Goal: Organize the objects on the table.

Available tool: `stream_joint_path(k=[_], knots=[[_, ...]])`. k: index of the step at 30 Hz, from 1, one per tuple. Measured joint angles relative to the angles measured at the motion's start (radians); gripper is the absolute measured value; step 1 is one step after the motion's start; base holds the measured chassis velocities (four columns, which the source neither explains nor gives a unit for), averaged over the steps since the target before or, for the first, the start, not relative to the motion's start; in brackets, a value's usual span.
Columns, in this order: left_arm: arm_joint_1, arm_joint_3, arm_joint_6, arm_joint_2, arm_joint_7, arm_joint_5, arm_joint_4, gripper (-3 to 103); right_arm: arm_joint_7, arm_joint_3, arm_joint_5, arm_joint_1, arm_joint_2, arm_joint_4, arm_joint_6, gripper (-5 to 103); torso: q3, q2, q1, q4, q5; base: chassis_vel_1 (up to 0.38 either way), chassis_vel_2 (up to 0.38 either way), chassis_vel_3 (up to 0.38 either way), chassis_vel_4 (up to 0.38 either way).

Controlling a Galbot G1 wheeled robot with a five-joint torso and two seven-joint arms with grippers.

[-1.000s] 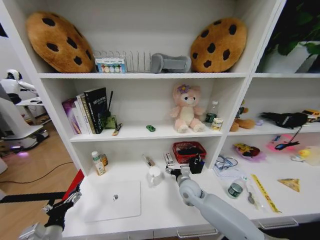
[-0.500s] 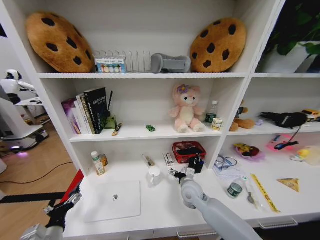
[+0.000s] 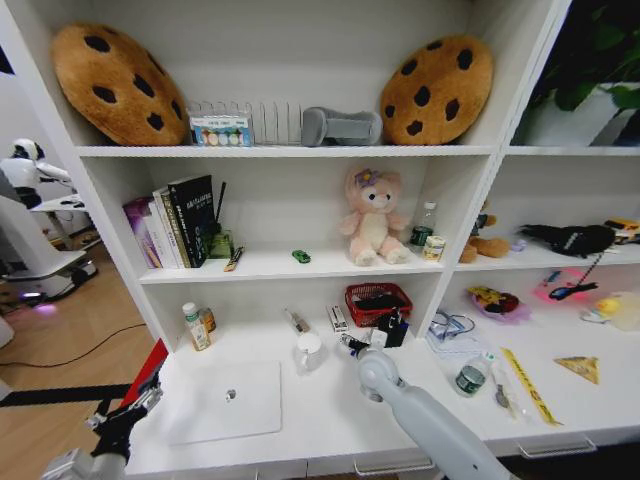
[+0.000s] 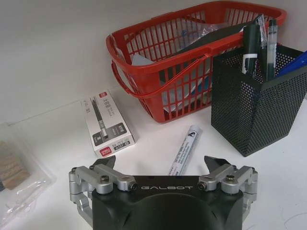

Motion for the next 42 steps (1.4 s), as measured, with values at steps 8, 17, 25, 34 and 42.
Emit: stream_joint_path(k=[8, 17, 25, 34, 42], knots=[[-0.002, 0.003, -0.005, 0.001, 0.002, -0.002, 0.015, 100, 0.022, -0.001, 0.019, 0.017, 0.044, -0.043, 0.0, 100, 0.0, 0.0, 0.0, 0.0002, 0.0, 0.0, 0.0, 0.0, 0.0], [-0.002, -0.002, -0.011, 0.008, 0.004, -0.011, 0.026, 100, 0.054, 0.038, 0.022, 0.003, 0.087, -0.061, 0.007, 100, 0.0, 0.0, 0.0, 0.0001, 0.0001, 0.0, 0.0, 0.0, 0.0], [-0.01, 0.01, -0.01, 0.013, 0.004, -0.007, 0.028, 100, 0.054, 0.074, 0.016, -0.004, 0.076, -0.087, 0.012, 100, 0.0, 0.0, 0.0, 0.0002, -0.0002, 0.0, 0.0, 0.0, 0.0], [-0.013, 0.017, -0.007, 0.014, 0.002, -0.002, 0.026, 100, 0.045, 0.058, 0.005, 0.013, 0.045, -0.117, 0.015, 74, 0.0, 0.001, 0.0, -0.0004, -0.0004, 0.0, 0.0, 0.0, 0.0], [-0.007, 0.012, -0.009, 0.01, 0.002, -0.001, 0.021, 100, 0.061, 0.039, 0.006, -0.003, 0.048, -0.088, 0.016, 41, 0.0, 0.0, 0.0, 0.0002, -0.0002, 0.0, 0.0, 0.0, 0.0]])
